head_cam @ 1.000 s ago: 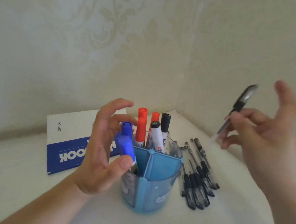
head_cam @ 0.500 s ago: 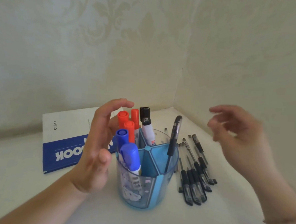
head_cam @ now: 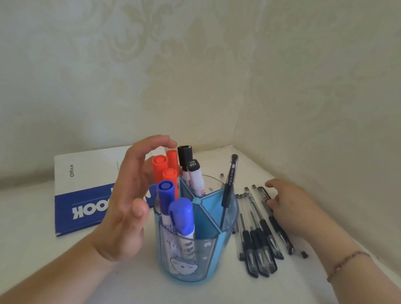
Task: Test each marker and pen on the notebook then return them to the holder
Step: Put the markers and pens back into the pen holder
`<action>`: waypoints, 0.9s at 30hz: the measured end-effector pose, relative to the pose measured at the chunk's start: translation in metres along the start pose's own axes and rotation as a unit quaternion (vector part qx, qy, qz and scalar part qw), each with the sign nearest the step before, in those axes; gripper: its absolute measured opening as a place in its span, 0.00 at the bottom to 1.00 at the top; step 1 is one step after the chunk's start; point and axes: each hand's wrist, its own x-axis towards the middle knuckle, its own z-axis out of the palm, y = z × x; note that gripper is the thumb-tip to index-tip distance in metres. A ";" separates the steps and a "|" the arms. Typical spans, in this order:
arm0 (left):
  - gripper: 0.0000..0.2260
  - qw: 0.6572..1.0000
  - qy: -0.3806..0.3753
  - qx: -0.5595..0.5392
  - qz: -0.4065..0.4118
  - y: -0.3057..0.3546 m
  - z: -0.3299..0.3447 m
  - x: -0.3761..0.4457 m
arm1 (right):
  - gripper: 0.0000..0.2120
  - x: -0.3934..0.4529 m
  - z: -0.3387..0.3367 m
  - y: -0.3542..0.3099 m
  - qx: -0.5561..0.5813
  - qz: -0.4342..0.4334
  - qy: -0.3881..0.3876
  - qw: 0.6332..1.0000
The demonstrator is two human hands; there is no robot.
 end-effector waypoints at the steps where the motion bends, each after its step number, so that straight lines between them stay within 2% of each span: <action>1: 0.37 1.000 -0.001 -0.017 -0.006 -0.001 -0.001 -0.001 | 0.17 0.000 -0.001 0.001 -0.022 0.006 -0.012 1.000; 3: 0.37 0.999 -0.004 -0.033 -0.019 0.000 0.000 -0.001 | 0.13 0.000 -0.007 0.002 -0.037 0.019 -0.019 0.999; 5: 0.37 0.999 -0.008 -0.035 -0.020 0.000 0.001 -0.001 | 0.10 -0.001 -0.018 0.004 -0.005 0.022 0.005 1.000; 7: 0.37 0.999 -0.010 -0.038 -0.018 -0.001 0.000 -0.001 | 0.10 -0.003 -0.031 0.006 0.063 0.015 0.059 0.996; 9: 0.36 0.999 -0.003 -0.027 -0.018 -0.003 -0.001 -0.001 | 0.10 -0.009 -0.042 0.005 0.182 -0.003 0.144 0.973; 10: 0.37 0.999 -0.004 -0.026 -0.023 -0.003 -0.001 0.000 | 0.12 -0.015 -0.047 0.003 0.272 -0.026 0.188 0.943; 12: 0.39 0.999 -0.014 -0.027 -0.024 -0.003 0.000 0.000 | 0.15 -0.031 -0.054 -0.009 0.470 -0.109 0.251 0.839; 14: 0.40 0.999 -0.020 -0.030 -0.025 -0.003 0.001 0.000 | 0.16 -0.047 -0.056 -0.024 0.576 -0.209 0.271 0.742; 16: 0.42 0.998 -0.023 -0.040 -0.037 -0.003 0.001 0.000 | 0.20 -0.056 -0.052 -0.035 0.629 -0.273 0.252 0.683; 18: 0.43 0.998 -0.026 -0.037 -0.039 -0.003 0.001 0.000 | 0.21 -0.059 -0.046 -0.044 0.656 -0.307 0.225 0.652; 21: 0.38 0.999 -0.028 -0.028 -0.017 -0.002 0.003 0.001 | 0.19 -0.063 -0.038 -0.054 0.614 -0.358 0.222 0.667; 25: 0.36 0.999 -0.022 -0.041 -0.007 -0.001 0.004 -0.001 | 0.13 -0.066 -0.033 -0.054 0.412 -0.438 0.210 0.771; 27: 0.35 0.999 -0.007 -0.037 -0.014 -0.003 0.002 -0.002 | 0.12 -0.060 -0.034 -0.047 0.397 -0.424 0.191 0.791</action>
